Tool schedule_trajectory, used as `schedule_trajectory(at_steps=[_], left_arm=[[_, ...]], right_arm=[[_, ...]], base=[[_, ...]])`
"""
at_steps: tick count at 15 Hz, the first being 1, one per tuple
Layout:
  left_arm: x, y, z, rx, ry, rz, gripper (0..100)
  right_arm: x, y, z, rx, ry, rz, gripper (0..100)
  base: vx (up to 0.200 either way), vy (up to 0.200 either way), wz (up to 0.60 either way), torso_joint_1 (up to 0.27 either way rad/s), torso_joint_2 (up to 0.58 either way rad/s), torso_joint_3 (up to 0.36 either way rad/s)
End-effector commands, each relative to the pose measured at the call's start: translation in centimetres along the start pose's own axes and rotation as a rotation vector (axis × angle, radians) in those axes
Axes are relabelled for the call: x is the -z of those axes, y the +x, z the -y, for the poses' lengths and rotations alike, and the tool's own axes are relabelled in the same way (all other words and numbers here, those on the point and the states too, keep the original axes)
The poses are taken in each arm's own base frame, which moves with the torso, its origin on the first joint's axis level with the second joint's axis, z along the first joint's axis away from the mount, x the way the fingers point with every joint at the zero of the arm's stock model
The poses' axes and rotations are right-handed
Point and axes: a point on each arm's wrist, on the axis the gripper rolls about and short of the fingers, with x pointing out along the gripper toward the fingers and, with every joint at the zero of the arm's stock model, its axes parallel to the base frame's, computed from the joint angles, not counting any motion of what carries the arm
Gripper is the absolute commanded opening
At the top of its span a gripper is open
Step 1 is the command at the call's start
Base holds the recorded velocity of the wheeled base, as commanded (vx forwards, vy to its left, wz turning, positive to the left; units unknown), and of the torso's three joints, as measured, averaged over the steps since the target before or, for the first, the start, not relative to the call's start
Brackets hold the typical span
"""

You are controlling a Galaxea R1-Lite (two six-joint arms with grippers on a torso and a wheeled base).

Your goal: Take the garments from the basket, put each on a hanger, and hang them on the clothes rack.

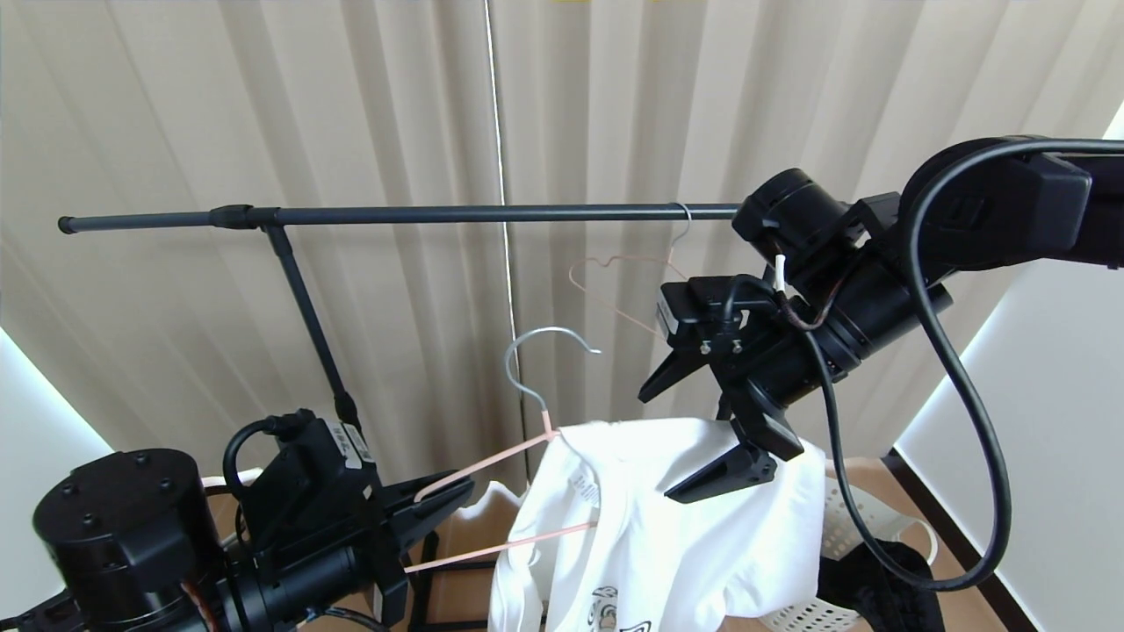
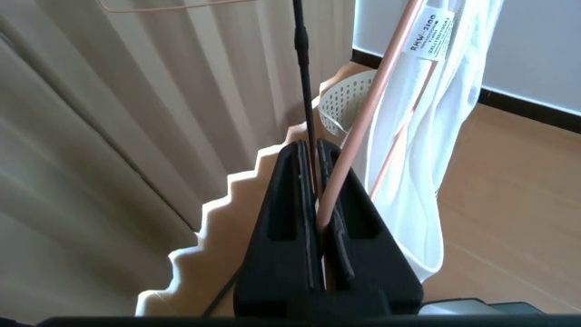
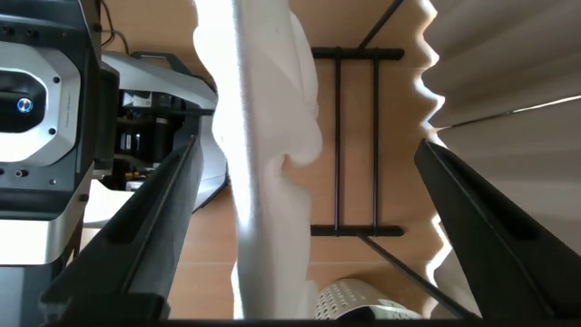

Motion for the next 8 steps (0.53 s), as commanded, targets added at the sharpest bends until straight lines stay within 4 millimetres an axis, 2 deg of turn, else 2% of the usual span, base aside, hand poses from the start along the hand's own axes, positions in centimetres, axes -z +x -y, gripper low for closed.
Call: schedule_trajectory(at_steps=[1,2,3,8], left_arm=[[0.01,0.01,-0.02,-0.001,0.000,0.000,0],[0.01,0.01,-0.02,-0.001,0.000,0.000,0],[-0.03,-0.01,0.00,0.000,0.001,0.002,0],[-0.08,-0.06,-0.03,-0.002,0.001,0.004,0]], right_arm=[[0.06,0.26,0.12,-0.005,0.003,-0.003,100],[0.06,0.26,0.12,-0.005,0.003,-0.003,100],[0.04,0.23,0.13,-0.004,0.002,-0.002,0],[0.05,0.26,0.14,-0.004,0.002,-0.002,0]], base=[[0.000,0.000,0.00,0.000,0.00,0.000],[0.000,0.000,0.00,0.000,0.00,0.000],[0.000,0.000,0.00,0.000,0.00,0.000],[0.000,0.000,0.00,0.000,0.00,0.000]])
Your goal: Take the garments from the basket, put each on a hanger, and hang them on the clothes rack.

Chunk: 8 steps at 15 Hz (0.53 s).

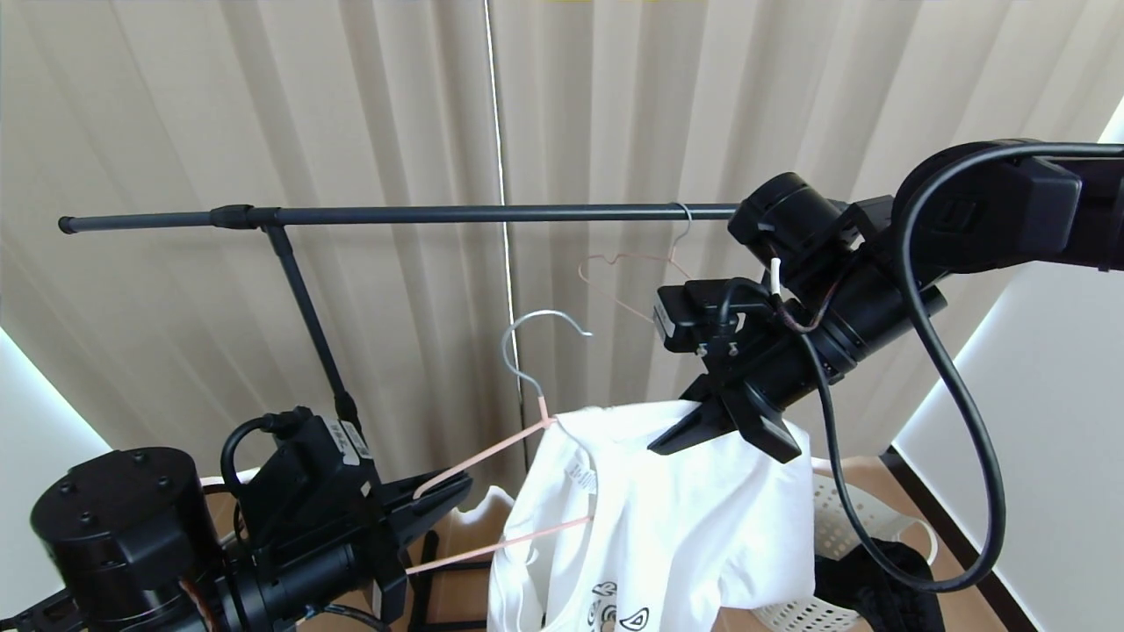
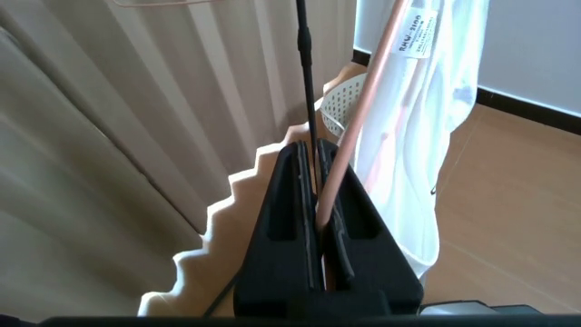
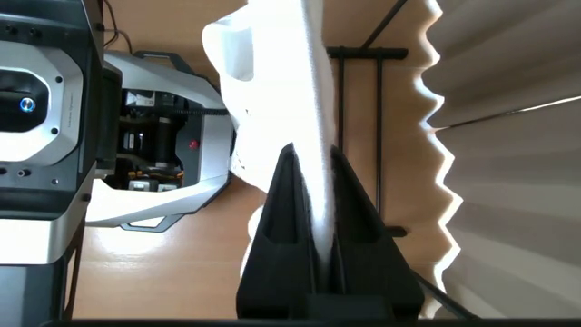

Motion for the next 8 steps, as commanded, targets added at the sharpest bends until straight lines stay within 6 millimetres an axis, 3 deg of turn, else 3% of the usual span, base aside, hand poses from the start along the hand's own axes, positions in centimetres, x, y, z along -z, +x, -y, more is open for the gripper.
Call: schedule_trajectory(at_steps=[1,8], left_arm=[[-0.01,-0.03,0.01,0.002,0.001,0.001,0],[-0.08,-0.02,-0.08,-0.004,0.003,0.004,0]], right_arm=[[-0.04,-0.03,0.00,0.002,-0.002,0.001,0],[-0.08,-0.17,-0.10,0.003,-0.003,0.002,0]], base=[[0.000,0.000,0.00,0.000,0.00,0.000],[0.000,0.000,0.00,0.000,0.00,0.000]])
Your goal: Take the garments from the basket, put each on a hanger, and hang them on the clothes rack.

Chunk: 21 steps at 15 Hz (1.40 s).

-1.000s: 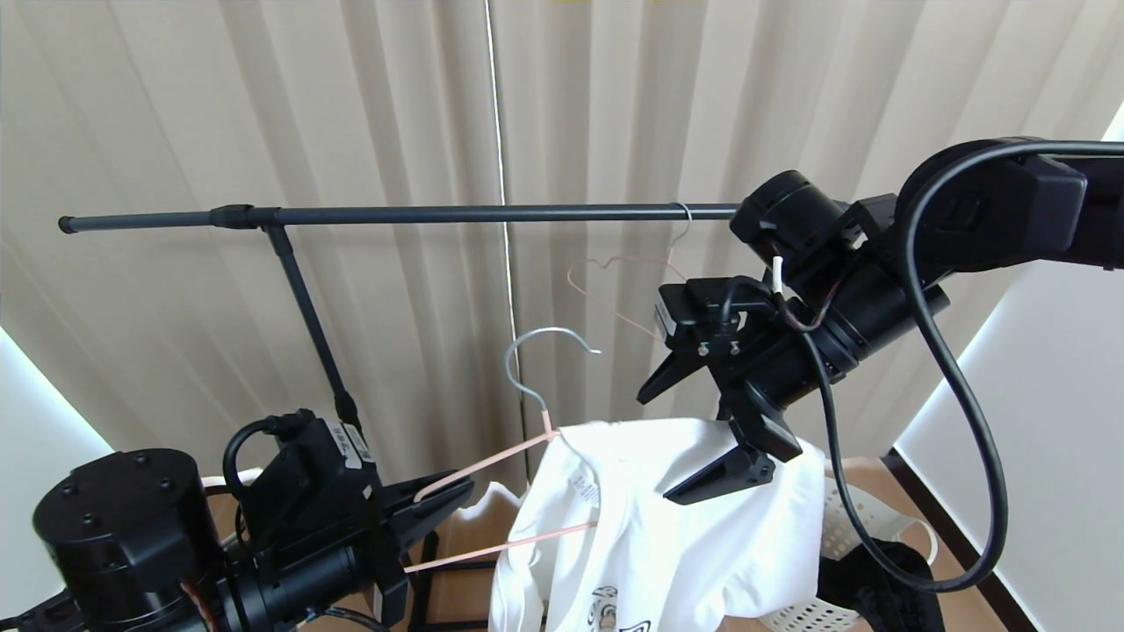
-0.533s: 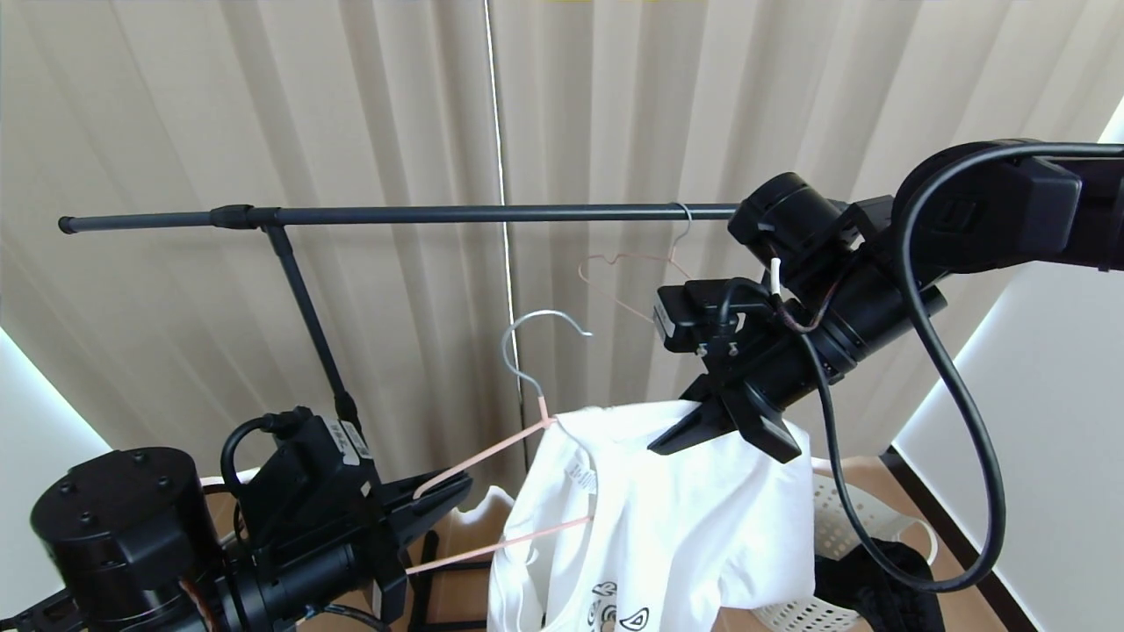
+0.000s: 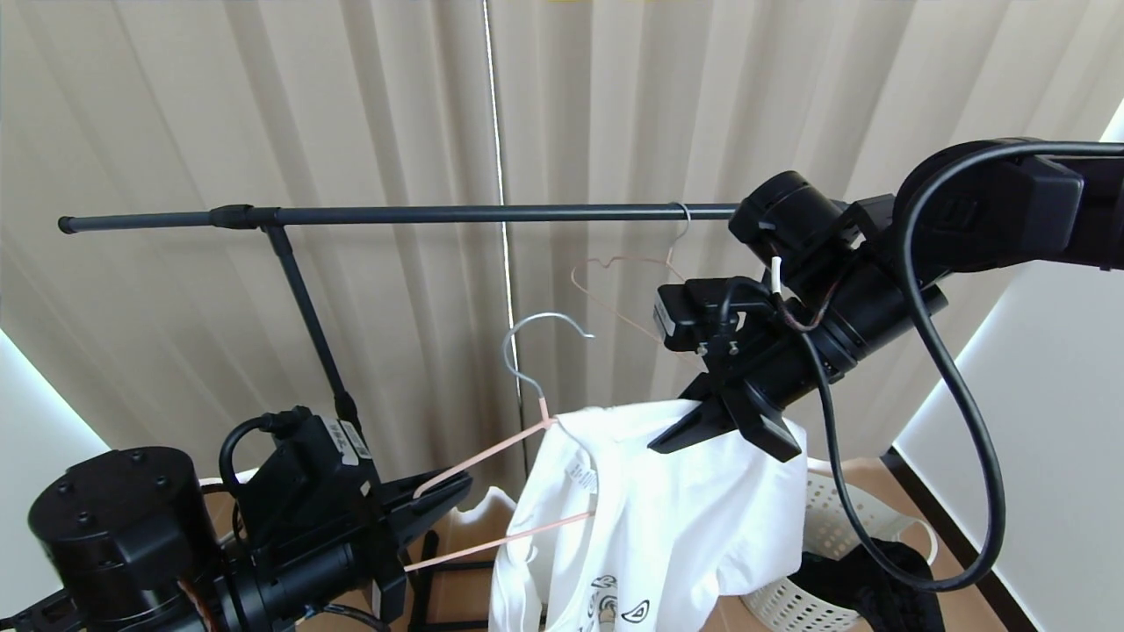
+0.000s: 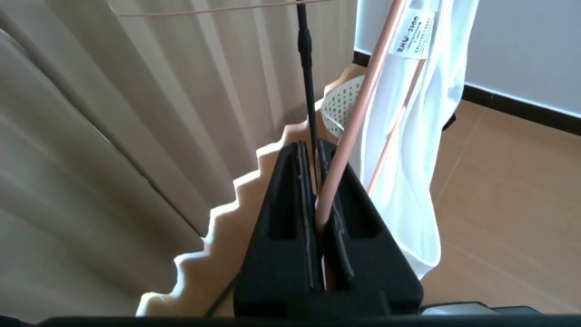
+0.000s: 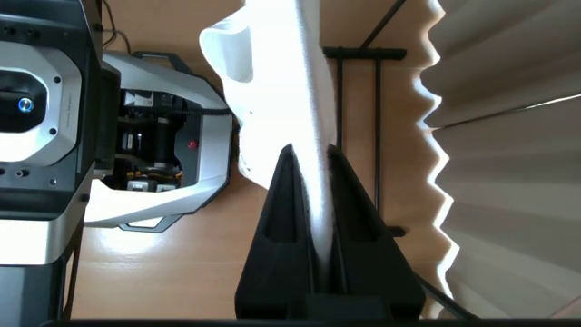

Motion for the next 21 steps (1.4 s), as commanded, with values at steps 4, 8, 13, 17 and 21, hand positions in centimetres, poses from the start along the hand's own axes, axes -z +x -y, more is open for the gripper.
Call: schedule_trajectory(at_steps=[4,8,13,17,21], left_arm=[[0.0,0.0,-0.1,-0.001,0.001,0.002,100],[-0.4,-0.1,-0.3,-0.016,0.006,0.043,100],[-2.4,-1.3,-2.8,-0.082,-0.052,0.176,100],[-3.1,-1.9,-4.4,-0.151,-0.076,0.189,100],[-2.0,-1.1,-3.7,-0.129,-0.083,0.058,100]], right_arm=[[0.0,-0.2,-0.3,-0.003,0.000,0.001,0],[0.0,-0.5,-0.3,0.005,0.001,0.001,0],[0.1,-2.3,-0.3,0.088,0.023,-0.015,0],[-0.2,-3.0,0.7,0.257,0.066,-0.040,0],[-0.8,-3.4,1.3,0.407,0.093,-0.048,0]], base=[[0.000,0.000,0.00,0.000,0.00,0.000],[0.000,0.000,0.00,0.000,0.00,0.000],[0.000,0.000,0.00,0.000,0.00,0.000],[0.000,0.000,0.00,0.000,0.00,0.000],[0.000,0.000,0.00,0.000,0.00,0.000]])
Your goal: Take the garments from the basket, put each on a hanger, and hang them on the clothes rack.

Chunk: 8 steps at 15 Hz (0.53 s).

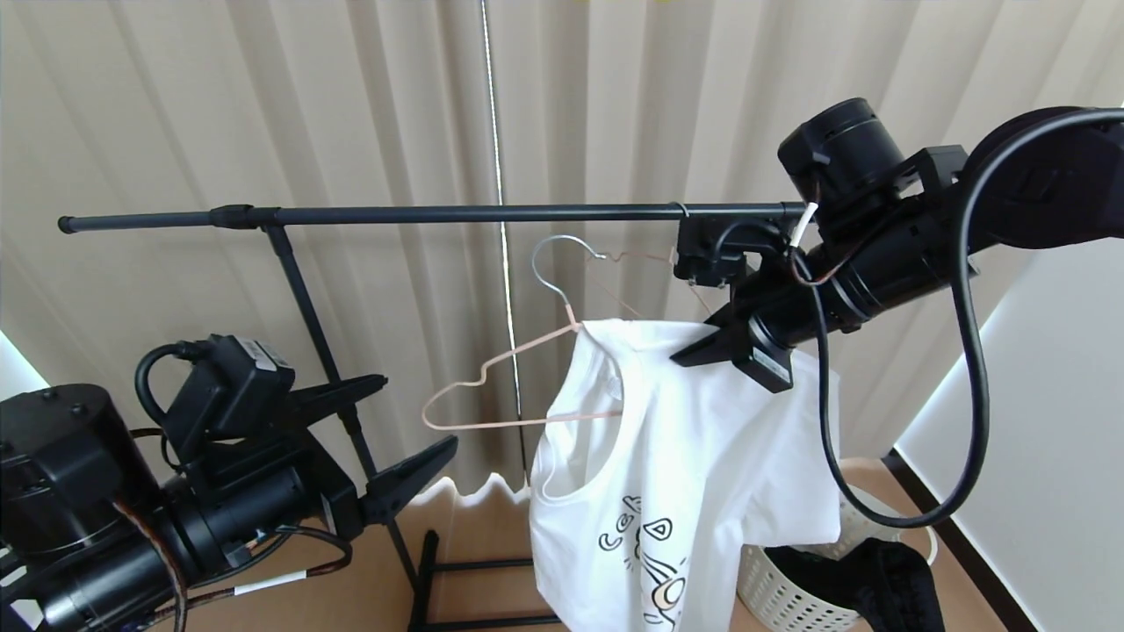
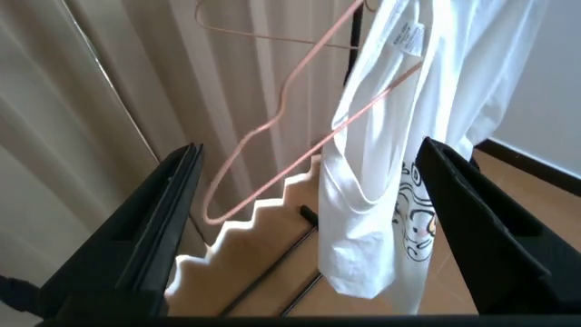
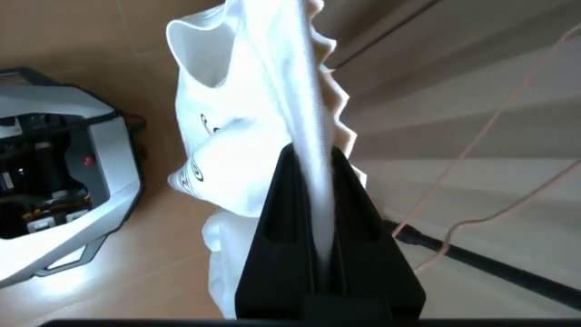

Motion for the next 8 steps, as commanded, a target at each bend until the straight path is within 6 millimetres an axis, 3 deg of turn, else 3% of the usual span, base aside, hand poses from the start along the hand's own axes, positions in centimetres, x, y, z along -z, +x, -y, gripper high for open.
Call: schedule_trajectory(at_steps=[1,5,8], left_arm=[[0.1,0.2,0.2,-0.010,0.027,-0.017,100],[1.6,2.3,1.5,-0.072,0.039,-0.113,100],[3.2,4.5,3.0,-0.123,0.045,-0.202,100]], right_arm=[[-0.3,-0.5,0.1,0.030,0.014,0.019,0],[-0.7,-0.1,0.5,0.120,0.123,0.055,0],[-0.6,0.2,-0.2,0.164,0.110,0.096,0]], base=[[0.000,0.000,0.00,0.000,0.00,0.000],[0.000,0.000,0.00,0.000,0.00,0.000],[0.000,0.000,0.00,0.000,0.00,0.000]])
